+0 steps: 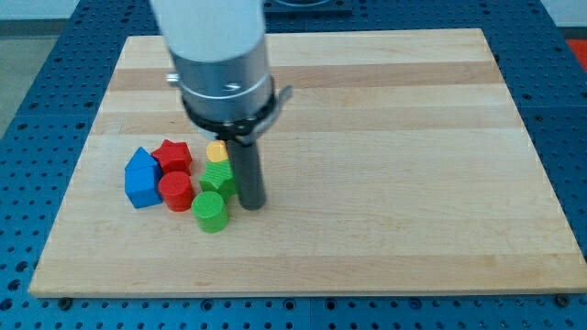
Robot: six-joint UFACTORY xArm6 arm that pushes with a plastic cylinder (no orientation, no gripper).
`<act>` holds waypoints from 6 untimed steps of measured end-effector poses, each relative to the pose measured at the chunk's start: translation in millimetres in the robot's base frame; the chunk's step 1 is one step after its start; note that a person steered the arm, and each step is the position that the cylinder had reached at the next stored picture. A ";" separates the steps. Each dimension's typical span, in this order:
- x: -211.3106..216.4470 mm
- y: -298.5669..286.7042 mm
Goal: Move the yellow hexagon top to the blue triangle
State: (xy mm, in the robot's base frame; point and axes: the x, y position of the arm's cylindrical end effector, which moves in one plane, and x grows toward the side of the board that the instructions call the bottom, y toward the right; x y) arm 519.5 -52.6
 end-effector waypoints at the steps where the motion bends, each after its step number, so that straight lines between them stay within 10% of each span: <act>1: -6.1 32.2; 6: -87.9 -9.9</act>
State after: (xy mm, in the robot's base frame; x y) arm 431.6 -62.6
